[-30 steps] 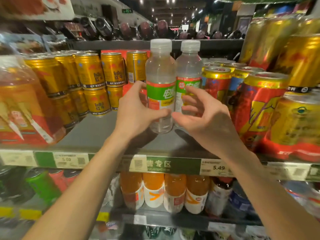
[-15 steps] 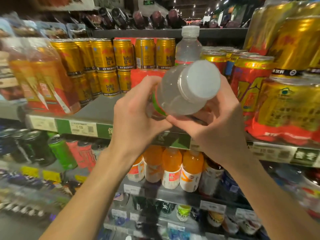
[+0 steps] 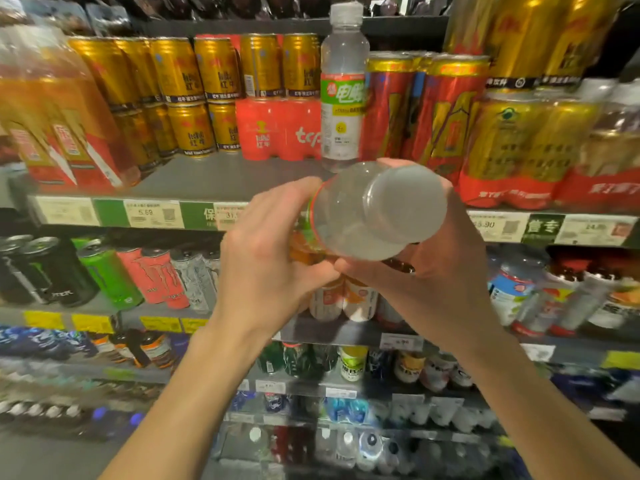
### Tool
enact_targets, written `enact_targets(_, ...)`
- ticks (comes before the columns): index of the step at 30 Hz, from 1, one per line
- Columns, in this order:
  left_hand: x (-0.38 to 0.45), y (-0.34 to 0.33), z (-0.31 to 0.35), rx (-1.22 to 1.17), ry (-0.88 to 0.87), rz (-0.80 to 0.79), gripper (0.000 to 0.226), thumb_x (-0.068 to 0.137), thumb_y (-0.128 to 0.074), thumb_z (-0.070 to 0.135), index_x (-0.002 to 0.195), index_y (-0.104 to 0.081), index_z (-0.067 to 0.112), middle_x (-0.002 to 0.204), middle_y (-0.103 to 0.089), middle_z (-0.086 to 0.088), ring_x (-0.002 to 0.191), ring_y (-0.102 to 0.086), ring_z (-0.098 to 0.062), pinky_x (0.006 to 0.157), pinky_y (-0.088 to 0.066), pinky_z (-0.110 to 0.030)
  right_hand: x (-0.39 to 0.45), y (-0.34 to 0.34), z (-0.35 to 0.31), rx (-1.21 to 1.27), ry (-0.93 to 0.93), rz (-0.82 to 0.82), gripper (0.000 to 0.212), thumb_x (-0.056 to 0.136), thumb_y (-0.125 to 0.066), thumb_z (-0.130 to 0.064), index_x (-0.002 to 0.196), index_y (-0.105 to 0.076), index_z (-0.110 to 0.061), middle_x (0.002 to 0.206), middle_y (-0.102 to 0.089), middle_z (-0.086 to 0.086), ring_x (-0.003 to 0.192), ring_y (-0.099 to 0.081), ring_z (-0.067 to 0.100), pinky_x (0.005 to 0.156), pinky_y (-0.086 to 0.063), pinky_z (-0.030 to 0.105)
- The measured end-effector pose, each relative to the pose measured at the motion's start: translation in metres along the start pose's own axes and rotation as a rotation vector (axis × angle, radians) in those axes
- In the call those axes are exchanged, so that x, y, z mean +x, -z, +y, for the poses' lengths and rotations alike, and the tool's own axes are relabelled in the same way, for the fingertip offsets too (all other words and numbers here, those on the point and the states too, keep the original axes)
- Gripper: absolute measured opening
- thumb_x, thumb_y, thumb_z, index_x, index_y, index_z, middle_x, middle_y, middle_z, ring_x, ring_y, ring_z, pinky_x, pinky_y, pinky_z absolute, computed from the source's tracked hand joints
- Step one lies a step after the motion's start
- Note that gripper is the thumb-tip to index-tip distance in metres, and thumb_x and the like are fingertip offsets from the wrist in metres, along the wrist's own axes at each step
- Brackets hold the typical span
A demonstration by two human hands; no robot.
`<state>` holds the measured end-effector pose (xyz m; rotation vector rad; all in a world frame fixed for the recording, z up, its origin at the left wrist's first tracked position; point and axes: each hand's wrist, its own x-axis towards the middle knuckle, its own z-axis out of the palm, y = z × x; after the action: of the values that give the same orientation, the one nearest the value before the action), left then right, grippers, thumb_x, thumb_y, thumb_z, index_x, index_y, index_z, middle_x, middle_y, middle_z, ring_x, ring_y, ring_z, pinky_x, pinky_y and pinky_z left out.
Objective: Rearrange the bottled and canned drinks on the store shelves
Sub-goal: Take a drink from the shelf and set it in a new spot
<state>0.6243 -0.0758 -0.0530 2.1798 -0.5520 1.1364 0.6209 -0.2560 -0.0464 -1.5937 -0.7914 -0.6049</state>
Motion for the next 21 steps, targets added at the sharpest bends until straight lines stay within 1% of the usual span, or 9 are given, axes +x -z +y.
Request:
enact_targets(4, -0.039, -0.004, 0.008, -0.048, 0.084, -0.053, 0.073, 0.059, -0.095, 0.019, 0.124, -0.061, 0.012, 0.115, -0.069, 0.000, 0.103, -0.067, -0.022, 0.085, -0.054, -0.035, -0.032, 0.001, -0.006, -0.053, -0.114, -0.034, 0.072, 0.069, -0.089, -0.035, 0.128, -0.047, -0.038, 0.119, -0.060, -0.026, 0.115, -0.060, 0.001, 0.080, -0.054, 0.015)
enact_targets(6, -0.057, -0.006, 0.013, -0.066, 0.136, -0.084, 0.074, 0.059, -0.096, 0.017, 0.125, -0.063, 0.010, 0.115, -0.070, 0.000, 0.104, -0.066, -0.019, 0.087, -0.051, -0.027, -0.047, 0.003, -0.010, -0.063, -0.129, -0.058, 0.070, 0.071, -0.085, -0.035, 0.129, -0.046, -0.036, 0.120, -0.058, -0.028, 0.116, -0.058, -0.004, 0.079, -0.053, 0.010)
enact_targets(8, -0.072, -0.008, 0.018, -0.104, 0.177, -0.111, 0.078, 0.056, -0.097, 0.015, 0.126, -0.063, 0.012, 0.116, -0.069, 0.002, 0.105, -0.064, -0.016, 0.086, -0.048, -0.023, -0.062, 0.006, -0.012, -0.085, -0.138, -0.078, 0.076, 0.073, -0.083, -0.031, 0.135, -0.041, -0.034, 0.128, -0.053, -0.029, 0.121, -0.054, -0.008, 0.082, -0.051, 0.008)
enact_targets(11, -0.092, -0.014, 0.028, -0.181, 0.228, -0.147, 0.078, 0.057, -0.096, 0.020, 0.126, -0.058, 0.022, 0.117, -0.064, 0.012, 0.108, -0.063, -0.012, 0.091, -0.054, -0.032, -0.083, 0.011, -0.014, -0.089, -0.189, -0.110, 0.087, 0.075, -0.085, -0.026, 0.146, -0.035, -0.027, 0.137, -0.049, -0.029, 0.131, -0.051, 0.003, 0.089, -0.055, 0.019)
enact_targets(13, -0.103, -0.021, 0.034, -0.198, 0.264, -0.160, 0.079, 0.056, -0.094, 0.020, 0.126, -0.057, 0.026, 0.116, -0.064, 0.016, 0.106, -0.064, -0.010, 0.088, -0.056, -0.038, -0.096, 0.017, -0.014, -0.102, -0.216, -0.131, 0.089, 0.076, -0.086, -0.022, 0.149, -0.035, -0.026, 0.139, -0.051, -0.017, 0.130, -0.054, 0.014, 0.092, -0.057, 0.027)
enact_targets(14, -0.108, -0.024, 0.038, -0.210, 0.286, -0.171, 0.080, 0.055, -0.095, 0.019, 0.125, -0.056, 0.029, 0.116, -0.064, 0.017, 0.105, -0.064, -0.010, 0.087, -0.057, -0.039, -0.101, 0.020, -0.015, -0.108, -0.243, -0.143, 0.088, 0.077, -0.087, -0.021, 0.148, -0.036, -0.028, 0.139, -0.053, -0.013, 0.129, -0.055, 0.016, 0.092, -0.057, 0.029)
enact_targets(17, -0.122, -0.036, 0.047, -0.256, 0.333, -0.235, 0.081, 0.051, -0.094, 0.018, 0.120, -0.054, 0.036, 0.113, -0.068, 0.013, 0.102, -0.068, -0.016, 0.083, -0.058, -0.042, -0.117, 0.032, -0.015, -0.120, -0.343, -0.153, 0.081, 0.077, -0.087, -0.022, 0.145, -0.043, -0.031, 0.134, -0.057, -0.015, 0.127, -0.056, 0.014, 0.092, -0.057, 0.028)
enact_targets(19, -0.128, -0.045, 0.054, -0.255, 0.373, -0.282, 0.085, 0.048, -0.095, 0.017, 0.118, -0.053, 0.039, 0.109, -0.070, 0.012, 0.099, -0.069, -0.016, 0.080, -0.058, -0.041, -0.125, 0.042, -0.012, -0.155, -0.377, -0.153, 0.080, 0.075, -0.089, -0.029, 0.144, -0.047, -0.026, 0.132, -0.059, -0.014, 0.126, -0.056, 0.014, 0.092, -0.058, 0.033)
enact_targets(21, -0.134, -0.055, 0.062, -0.268, 0.414, -0.316, 0.089, 0.045, -0.097, 0.015, 0.117, -0.053, 0.040, 0.108, -0.071, 0.011, 0.095, -0.068, -0.011, 0.080, -0.057, -0.034, -0.132, 0.053, -0.008, -0.181, -0.408, -0.154, 0.084, 0.071, -0.089, -0.040, 0.143, -0.048, -0.025, 0.131, -0.061, -0.012, 0.125, -0.057, 0.015, 0.093, -0.057, 0.038)
